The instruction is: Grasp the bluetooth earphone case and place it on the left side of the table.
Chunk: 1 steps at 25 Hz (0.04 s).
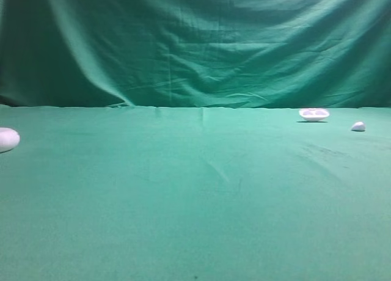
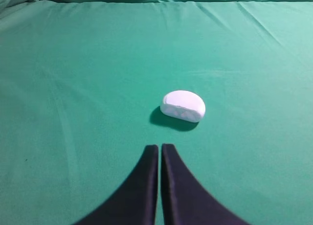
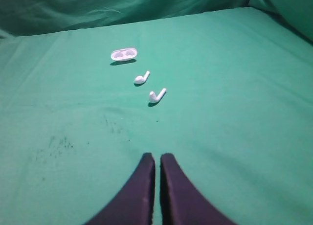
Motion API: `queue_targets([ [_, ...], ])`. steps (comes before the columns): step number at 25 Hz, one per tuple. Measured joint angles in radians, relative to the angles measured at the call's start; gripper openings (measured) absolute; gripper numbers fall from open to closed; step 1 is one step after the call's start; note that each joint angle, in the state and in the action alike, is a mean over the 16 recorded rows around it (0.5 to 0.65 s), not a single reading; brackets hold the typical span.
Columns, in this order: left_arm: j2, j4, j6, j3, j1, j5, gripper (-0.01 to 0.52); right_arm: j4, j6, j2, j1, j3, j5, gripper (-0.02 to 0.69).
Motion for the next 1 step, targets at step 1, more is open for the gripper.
queue_targets([
  [1,0.000,0.000,0.000,0.000,0.000,0.000,0.000,0.000,0.000,0.000,0.000,0.000,0.000,0.000],
])
